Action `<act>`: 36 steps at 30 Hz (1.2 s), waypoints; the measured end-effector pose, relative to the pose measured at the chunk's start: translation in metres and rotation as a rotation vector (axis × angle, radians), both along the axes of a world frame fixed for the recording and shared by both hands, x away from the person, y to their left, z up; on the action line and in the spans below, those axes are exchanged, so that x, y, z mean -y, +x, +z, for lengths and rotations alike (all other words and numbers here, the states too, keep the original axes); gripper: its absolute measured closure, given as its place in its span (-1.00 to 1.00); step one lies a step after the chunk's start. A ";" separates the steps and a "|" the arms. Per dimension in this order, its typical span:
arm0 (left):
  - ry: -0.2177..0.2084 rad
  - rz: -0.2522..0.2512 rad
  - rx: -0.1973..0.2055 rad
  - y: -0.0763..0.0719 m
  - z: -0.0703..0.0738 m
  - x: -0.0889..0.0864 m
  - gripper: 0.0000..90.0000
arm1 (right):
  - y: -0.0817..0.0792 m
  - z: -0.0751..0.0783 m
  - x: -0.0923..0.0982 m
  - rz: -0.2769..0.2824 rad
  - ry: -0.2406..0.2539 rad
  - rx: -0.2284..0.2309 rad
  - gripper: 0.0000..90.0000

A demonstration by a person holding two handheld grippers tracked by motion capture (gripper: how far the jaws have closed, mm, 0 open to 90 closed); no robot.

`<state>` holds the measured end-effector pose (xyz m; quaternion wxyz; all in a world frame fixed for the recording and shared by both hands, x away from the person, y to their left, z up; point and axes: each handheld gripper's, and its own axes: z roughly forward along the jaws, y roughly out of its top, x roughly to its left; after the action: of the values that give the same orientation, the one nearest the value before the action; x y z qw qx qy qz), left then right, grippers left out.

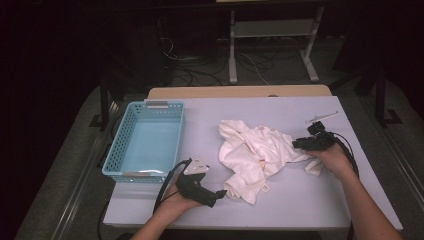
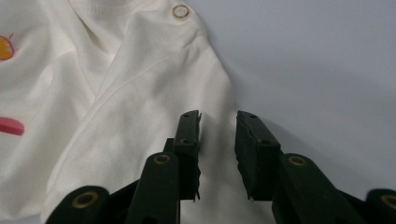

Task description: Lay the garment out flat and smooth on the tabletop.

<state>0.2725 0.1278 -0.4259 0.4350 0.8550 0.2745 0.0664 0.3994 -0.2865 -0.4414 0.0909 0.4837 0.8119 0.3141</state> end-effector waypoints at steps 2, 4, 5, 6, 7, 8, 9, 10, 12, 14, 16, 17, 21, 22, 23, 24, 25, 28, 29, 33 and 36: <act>0.002 -0.002 0.000 0.000 0.000 0.000 -1.00 | 0.000 -0.001 -0.001 0.002 -0.002 0.001 0.61; 0.002 -0.002 0.001 0.000 0.000 0.001 -1.00 | -0.001 -0.001 -0.001 0.006 -0.004 -0.001 0.70; 0.003 -0.002 0.001 0.000 0.000 0.001 -1.00 | -0.001 -0.001 -0.001 0.006 -0.005 -0.002 0.77; 0.005 -0.006 0.002 0.000 0.000 0.001 -1.00 | -0.002 -0.001 -0.001 0.009 -0.005 -0.001 0.84; 0.007 -0.007 0.003 0.000 0.000 0.001 -1.00 | -0.002 -0.001 -0.001 0.012 -0.007 0.001 0.89; 0.008 -0.008 0.003 0.000 0.000 0.001 -1.00 | -0.002 -0.001 -0.001 0.012 -0.010 0.003 0.90; 0.007 -0.008 0.003 0.000 0.000 0.002 -1.00 | -0.002 -0.001 -0.001 0.012 -0.014 0.005 0.91; 0.007 -0.008 0.003 0.000 0.000 0.002 -1.00 | -0.002 -0.001 -0.001 0.012 -0.019 0.008 0.91; 0.006 -0.006 0.003 0.000 0.000 0.001 -1.00 | -0.002 0.000 0.000 0.006 -0.022 0.016 0.91; 0.004 -0.004 0.002 0.000 0.000 0.001 -1.00 | -0.002 0.002 0.002 -0.006 -0.026 0.030 0.92; 0.003 -0.003 0.002 0.000 0.000 0.001 -1.00 | -0.001 0.004 0.005 -0.023 -0.026 0.042 0.92; 0.003 -0.003 0.002 0.000 0.000 0.001 -1.00 | 0.000 0.005 0.006 -0.034 -0.026 0.050 0.92; 0.005 -0.005 0.002 0.000 0.000 0.001 -1.00 | 0.003 0.007 0.013 -0.081 -0.022 0.075 0.92; 0.006 -0.005 0.002 0.000 0.000 0.001 -1.00 | 0.004 0.006 0.014 -0.087 -0.021 0.080 0.91; 0.006 -0.005 0.002 0.000 0.000 0.001 -1.00 | 0.004 0.006 0.016 -0.098 -0.021 0.087 0.92; 0.006 -0.006 0.002 0.000 0.000 0.001 -1.00 | 0.005 0.006 0.018 -0.116 -0.027 0.102 0.91; 0.006 -0.006 0.002 0.000 0.000 0.002 -1.00 | 0.006 0.006 0.019 -0.124 -0.030 0.109 0.91; 0.003 -0.004 0.000 0.000 -0.001 0.002 -1.00 | 0.009 0.005 0.023 -0.155 -0.029 0.133 0.91; 0.003 -0.005 0.000 0.000 -0.001 0.003 -1.00 | 0.010 0.004 0.023 -0.157 -0.028 0.133 0.91; 0.003 -0.005 0.001 0.000 0.000 0.002 -1.00 | 0.009 0.003 0.023 -0.142 -0.019 0.121 0.71; 0.003 -0.004 0.002 0.000 0.000 0.001 -1.00 | 0.004 0.013 0.027 -0.135 0.017 0.126 0.50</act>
<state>0.2729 0.1269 -0.4255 0.4343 0.8560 0.2723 0.0669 0.4037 -0.3135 -0.4287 0.1584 0.5174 0.7674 0.3440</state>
